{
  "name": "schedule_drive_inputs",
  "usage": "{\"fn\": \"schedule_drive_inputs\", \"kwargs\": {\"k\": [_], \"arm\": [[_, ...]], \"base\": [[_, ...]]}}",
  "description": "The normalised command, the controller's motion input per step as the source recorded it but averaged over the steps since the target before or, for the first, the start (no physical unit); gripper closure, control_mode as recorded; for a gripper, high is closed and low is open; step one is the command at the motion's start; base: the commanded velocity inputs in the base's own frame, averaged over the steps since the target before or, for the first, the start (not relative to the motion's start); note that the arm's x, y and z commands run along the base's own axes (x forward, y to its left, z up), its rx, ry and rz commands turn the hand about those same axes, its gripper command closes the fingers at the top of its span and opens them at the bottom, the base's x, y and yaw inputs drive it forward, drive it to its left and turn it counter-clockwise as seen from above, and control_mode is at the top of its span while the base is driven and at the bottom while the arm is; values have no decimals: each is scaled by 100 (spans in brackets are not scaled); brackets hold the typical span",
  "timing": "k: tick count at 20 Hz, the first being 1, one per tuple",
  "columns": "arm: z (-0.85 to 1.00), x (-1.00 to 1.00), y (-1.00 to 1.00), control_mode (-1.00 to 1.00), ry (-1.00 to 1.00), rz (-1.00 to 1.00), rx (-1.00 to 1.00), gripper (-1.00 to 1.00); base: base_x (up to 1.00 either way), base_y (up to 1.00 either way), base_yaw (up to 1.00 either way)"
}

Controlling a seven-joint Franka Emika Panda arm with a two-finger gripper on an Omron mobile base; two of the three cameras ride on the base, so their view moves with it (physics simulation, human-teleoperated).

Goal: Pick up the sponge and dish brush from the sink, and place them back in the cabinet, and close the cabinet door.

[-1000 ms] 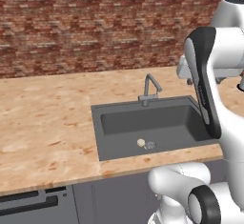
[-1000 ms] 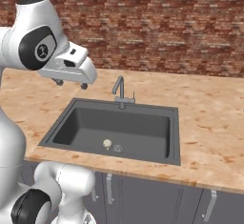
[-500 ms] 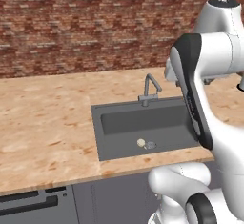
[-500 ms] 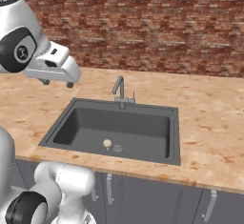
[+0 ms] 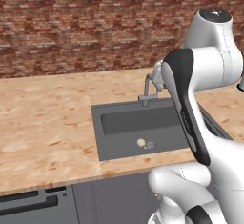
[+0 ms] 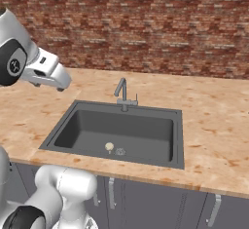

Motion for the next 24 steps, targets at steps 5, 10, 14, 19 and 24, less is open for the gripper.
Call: {"fn": "schedule_drive_inputs", "kwargs": {"k": [5,10,14,19,24], "arm": [[-34,24,23,-100,0,0,3,-100],[-34,26,24,-100,0,0,-4,-100],[-27,31,11,-100,4,0,-2,-100],[-31,27,2,-100,10,0,0,-100],[-33,23,-1,-100,8,0,0,-100]], "base": [[0,0,0],[0,0,0],[0,0,0],[0,0,0],[0,0,0]]}}
